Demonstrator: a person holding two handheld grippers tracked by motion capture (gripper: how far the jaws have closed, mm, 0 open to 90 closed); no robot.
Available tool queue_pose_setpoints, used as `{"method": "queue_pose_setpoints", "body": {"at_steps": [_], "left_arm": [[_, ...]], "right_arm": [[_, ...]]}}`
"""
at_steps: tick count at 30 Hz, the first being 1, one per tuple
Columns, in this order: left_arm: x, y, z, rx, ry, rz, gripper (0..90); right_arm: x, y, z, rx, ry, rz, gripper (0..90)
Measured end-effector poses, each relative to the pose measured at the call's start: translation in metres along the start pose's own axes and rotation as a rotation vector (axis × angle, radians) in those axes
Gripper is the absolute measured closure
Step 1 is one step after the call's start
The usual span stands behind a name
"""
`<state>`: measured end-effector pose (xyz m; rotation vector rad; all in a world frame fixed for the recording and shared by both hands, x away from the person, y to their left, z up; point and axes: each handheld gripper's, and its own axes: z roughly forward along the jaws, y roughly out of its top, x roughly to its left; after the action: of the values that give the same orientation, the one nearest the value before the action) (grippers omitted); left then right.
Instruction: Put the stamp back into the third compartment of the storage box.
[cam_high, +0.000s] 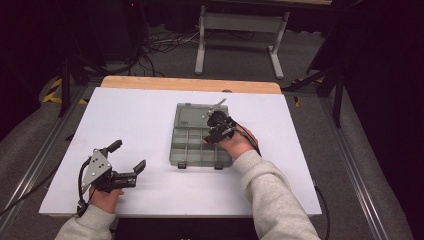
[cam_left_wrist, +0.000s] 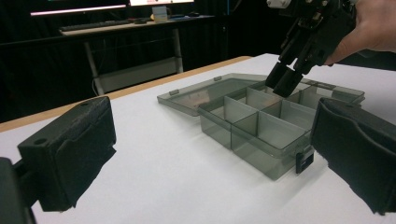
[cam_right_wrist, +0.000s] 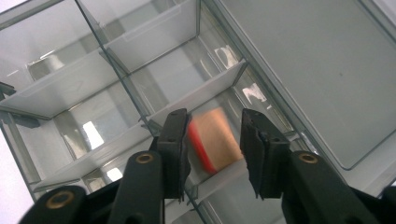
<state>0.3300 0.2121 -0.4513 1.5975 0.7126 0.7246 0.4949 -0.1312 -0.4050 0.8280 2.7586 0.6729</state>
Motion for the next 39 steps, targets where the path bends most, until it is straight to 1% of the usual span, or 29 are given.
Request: {"method": "queue_pose_setpoints", "body": {"at_steps": [5, 8, 11, 13, 14, 16, 20, 22, 24, 26, 29, 34, 39], "left_arm": [[0.000, 0.000, 0.000, 0.002, -0.001, -0.003, 1.2], [0.000, 0.000, 0.000, 0.002, -0.001, -0.002, 1.2], [-0.001, 0.000, 0.000, 0.002, -0.001, -0.003, 1.2], [0.000, 0.000, 0.000, 0.001, -0.003, -0.003, 1.2], [0.000, 0.000, 0.001, 0.002, -0.003, -0.003, 1.3], [-0.001, 0.000, 0.001, 0.002, -0.004, -0.001, 1.2], [0.000, 0.000, 0.001, 0.006, -0.001, -0.003, 1.3], [0.001, 0.000, 0.000, 0.005, 0.003, -0.004, 1.3], [0.000, 0.000, 0.000, -0.001, 0.003, -0.006, 1.2], [0.000, 0.000, -0.001, 0.004, 0.005, -0.001, 1.3], [0.000, 0.000, 0.000, 0.003, 0.002, -0.003, 1.2], [-0.001, 0.000, 0.000, 0.004, 0.000, -0.002, 1.3], [-0.001, 0.000, 0.000, 0.003, 0.003, -0.002, 1.2]], "right_arm": [[0.000, 0.000, -0.001, -0.010, -0.004, 0.002, 58.6], [0.001, 0.001, -0.004, -0.025, -0.005, 0.005, 55.4], [0.003, 0.001, -0.006, -0.040, -0.015, 0.003, 50.7], [0.006, 0.002, -0.008, -0.046, -0.026, -0.008, 47.6], [0.008, 0.003, -0.010, -0.051, -0.042, -0.010, 44.4], [0.011, 0.004, -0.013, -0.063, -0.050, -0.010, 40.0], [0.019, 0.005, -0.024, -0.121, -0.064, -0.022, 29.7], [0.021, 0.006, -0.029, -0.149, -0.062, -0.023, 25.6], [0.024, 0.005, -0.036, -0.192, -0.047, -0.023, 18.2], [0.026, 0.005, -0.041, -0.223, -0.046, -0.031, 11.6], [0.031, 0.003, -0.049, -0.256, -0.052, -0.039, 5.8], [0.038, -0.001, -0.061, -0.313, -0.061, -0.046, 2.7], [0.042, -0.008, -0.071, -0.374, -0.052, -0.036, 1.5]]}}
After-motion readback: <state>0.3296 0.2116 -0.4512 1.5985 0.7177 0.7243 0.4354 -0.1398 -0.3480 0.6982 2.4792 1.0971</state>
